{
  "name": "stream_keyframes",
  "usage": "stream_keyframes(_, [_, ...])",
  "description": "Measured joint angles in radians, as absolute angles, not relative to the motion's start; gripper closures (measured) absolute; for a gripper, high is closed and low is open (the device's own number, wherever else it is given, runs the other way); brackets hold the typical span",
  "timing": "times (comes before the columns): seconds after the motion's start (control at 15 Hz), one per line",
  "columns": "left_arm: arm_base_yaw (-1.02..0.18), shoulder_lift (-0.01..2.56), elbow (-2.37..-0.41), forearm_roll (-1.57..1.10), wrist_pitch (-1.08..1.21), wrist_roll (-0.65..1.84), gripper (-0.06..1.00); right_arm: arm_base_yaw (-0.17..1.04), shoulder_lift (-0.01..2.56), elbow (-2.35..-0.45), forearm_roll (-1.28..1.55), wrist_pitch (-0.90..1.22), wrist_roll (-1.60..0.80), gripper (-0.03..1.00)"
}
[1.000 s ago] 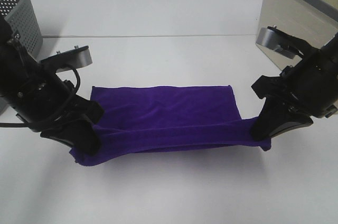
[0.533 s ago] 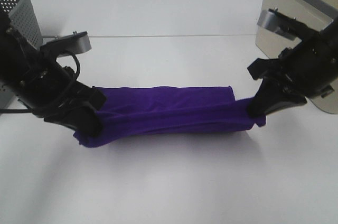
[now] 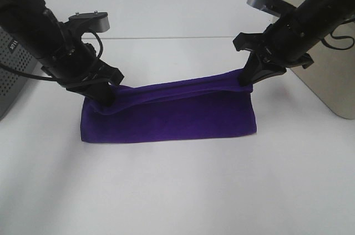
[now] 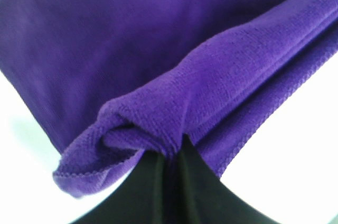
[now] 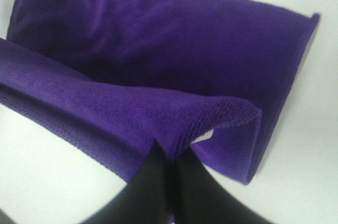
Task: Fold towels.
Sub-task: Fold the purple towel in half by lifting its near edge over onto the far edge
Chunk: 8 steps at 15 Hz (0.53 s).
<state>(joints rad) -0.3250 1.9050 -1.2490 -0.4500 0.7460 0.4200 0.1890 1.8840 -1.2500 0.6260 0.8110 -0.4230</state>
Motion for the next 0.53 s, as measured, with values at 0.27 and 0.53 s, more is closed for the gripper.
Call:
stream_keyframes(0.27, [-0.318,2.068,-1.406,-0.424,0.711,0.459,0.94,0.189,2.021,-1.339,0.599,0.718,-0.422,0.94])
stream_keyframes(0.53, [-0.318,2.196,-1.519,-0.388,0.711,0.475,0.94,0.189,2.099,-1.343,0.598,0.658,-0.422,0.94])
